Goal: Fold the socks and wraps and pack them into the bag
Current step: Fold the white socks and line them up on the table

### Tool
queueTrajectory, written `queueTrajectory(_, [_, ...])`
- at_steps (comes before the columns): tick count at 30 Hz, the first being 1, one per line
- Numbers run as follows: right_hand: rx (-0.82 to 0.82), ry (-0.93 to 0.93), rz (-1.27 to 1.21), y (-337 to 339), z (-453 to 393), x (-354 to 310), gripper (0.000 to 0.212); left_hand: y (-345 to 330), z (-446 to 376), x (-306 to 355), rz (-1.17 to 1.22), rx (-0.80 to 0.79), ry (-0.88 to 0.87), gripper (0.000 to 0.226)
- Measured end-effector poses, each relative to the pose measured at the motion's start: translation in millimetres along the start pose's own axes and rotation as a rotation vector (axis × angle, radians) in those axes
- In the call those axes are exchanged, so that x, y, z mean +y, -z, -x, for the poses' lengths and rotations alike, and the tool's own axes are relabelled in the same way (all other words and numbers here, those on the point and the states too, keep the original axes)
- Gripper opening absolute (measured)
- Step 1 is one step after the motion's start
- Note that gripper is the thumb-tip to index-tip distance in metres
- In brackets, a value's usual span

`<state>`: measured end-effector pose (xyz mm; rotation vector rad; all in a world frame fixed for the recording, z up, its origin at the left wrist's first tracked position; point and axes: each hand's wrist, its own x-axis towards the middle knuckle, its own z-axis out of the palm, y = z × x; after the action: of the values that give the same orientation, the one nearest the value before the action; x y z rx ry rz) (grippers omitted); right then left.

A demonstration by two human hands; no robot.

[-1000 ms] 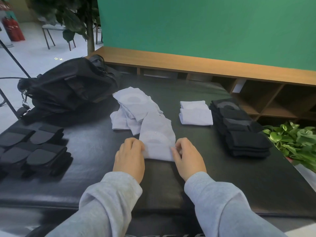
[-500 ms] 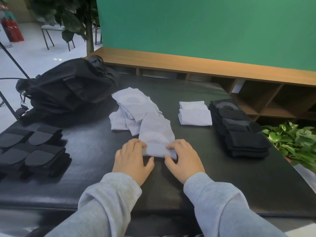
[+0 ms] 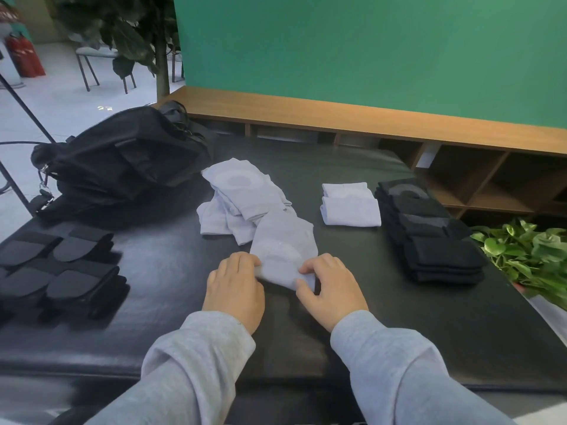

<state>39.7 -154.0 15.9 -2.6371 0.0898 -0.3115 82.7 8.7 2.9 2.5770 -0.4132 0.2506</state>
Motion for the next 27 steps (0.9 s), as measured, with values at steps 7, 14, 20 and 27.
queueTrajectory(7, [-0.047,0.082,0.047,0.5,2.8,-4.1,0.018,6.3,0.3,3.1,0.199,0.035,0.13,0.024])
queueTrajectory(14, [-0.026,-0.097,-0.094,5.5,6.2,-4.9,0.023,10.5,1.6,5.2,0.292,0.019,0.212,0.028])
queueTrajectory(20, [-0.028,-0.142,-0.07,6.7,5.7,-6.4,0.018,10.7,0.9,4.6,0.227,-0.009,0.224,0.029])
queueTrajectory(27, [0.005,-0.184,0.003,6.2,4.6,-7.0,0.017,9.8,1.4,4.8,0.182,-0.017,0.223,0.031])
